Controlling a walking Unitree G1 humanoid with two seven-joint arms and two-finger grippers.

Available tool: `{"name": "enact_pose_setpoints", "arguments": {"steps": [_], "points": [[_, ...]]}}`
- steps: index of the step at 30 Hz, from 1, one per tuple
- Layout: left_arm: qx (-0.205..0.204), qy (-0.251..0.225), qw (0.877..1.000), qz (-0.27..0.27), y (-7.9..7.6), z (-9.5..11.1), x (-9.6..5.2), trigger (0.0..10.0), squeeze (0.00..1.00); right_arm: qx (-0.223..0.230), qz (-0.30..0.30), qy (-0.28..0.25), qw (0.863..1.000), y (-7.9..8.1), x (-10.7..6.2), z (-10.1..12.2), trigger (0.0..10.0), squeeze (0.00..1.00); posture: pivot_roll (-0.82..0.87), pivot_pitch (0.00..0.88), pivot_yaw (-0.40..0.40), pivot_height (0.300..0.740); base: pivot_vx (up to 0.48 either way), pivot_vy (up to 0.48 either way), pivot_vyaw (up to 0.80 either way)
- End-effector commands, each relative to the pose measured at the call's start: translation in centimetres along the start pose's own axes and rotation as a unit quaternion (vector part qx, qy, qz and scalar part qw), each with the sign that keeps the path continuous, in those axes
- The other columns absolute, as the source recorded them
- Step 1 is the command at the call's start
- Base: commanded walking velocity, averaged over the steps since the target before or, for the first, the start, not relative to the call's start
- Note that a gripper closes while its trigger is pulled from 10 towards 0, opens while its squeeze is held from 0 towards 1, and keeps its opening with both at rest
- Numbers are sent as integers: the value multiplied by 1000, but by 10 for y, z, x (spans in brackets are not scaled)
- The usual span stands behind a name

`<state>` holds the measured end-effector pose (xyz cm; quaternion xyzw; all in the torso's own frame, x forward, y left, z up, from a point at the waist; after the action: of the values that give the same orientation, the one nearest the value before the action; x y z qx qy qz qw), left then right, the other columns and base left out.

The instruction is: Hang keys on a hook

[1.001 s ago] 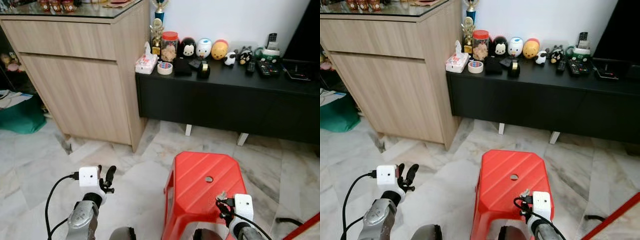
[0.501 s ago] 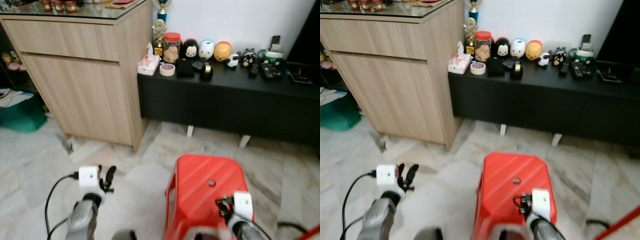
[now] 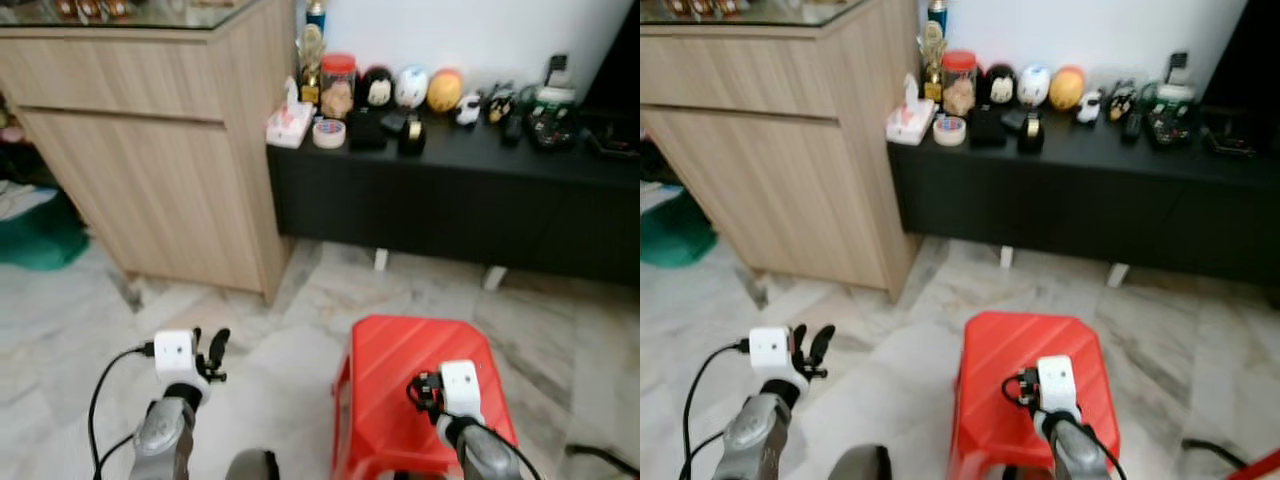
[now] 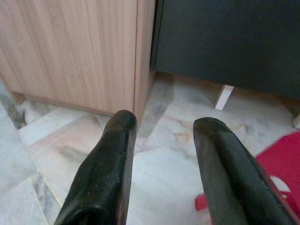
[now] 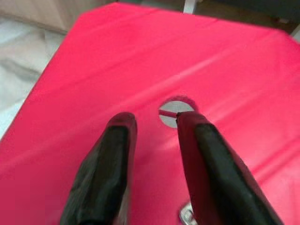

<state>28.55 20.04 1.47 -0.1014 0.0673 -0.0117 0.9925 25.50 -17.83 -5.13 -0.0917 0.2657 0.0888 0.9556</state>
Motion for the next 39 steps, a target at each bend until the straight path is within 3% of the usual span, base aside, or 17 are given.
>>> {"name": "enact_pose_setpoints", "arguments": {"steps": [1,4,5,7,8,10,11,12,13,22,25,39], "points": [[9,1,1000,-7,0,2,0,10000,0,-14,10,2,1000,3,2,2,10000,0,-22,0,6,617,0,0,0],[11,2,1000,-8,1,3,1,10000,0,-24,15,10,1000,4,3,2,10000,0,-17,0,10,617,0,0,0],[13,1,1000,-8,2,4,1,10000,0,-40,17,21,999,6,4,1,10000,416,-11,0,8,617,0,0,0],[13,1,1000,-9,2,4,2,10000,0,-44,16,24,999,6,4,0,10000,416,-11,0,8,617,0,0,0],[16,1,1000,-8,3,6,2,10000,0,-55,14,26,998,6,4,1,10000,847,-7,0,9,617,0,0,0],[17,0,1000,-8,3,6,2,10000,0,-57,14,26,998,7,4,1,10000,847,-8,0,10,617,0,0,0],[18,0,1000,-9,3,6,1,10000,0,-60,15,28,998,8,5,2,10000,282,-10,0,13,617,0,0,0],[18,1,1000,-9,3,5,1,10000,0,-60,16,28,998,8,6,2,10000,282,-10,0,13,617,0,0,0],[18,2,1000,-9,3,4,0,10000,0,-63,17,32,997,9,6,2,10000,0,-8,0,14,617,0,0,0],[20,6,1000,-14,1,0,-6,10000,0,-66,-6,66,996,3,7,-3,10000,0,15,0,8,617,0,0,0],[23,9,1000,-11,3,-1,-8,10000,0,-102,1,97,990,4,4,-13,10000,0,19,1,4,617,0,0,0],[30,13,999,-8,8,-1,-13,10000,0,-78,-37,124,988,-10,0,-20,10000,0,35,0,8,617,0,0,0]]}}
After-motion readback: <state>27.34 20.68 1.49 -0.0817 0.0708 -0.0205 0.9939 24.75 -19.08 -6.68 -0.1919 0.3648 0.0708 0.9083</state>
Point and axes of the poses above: a point about 5 cm out from each wrist's last joint towards the gripper, its own x axis pointing out of the wrist towards the gripper, its own z axis along the axis of the wrist's last joint, y = z × x, the point moved 2 cm from there along x, pointing out of the wrist towards the gripper, and after that the axes turned 7 degrees about -x, right-handed, at the moved point
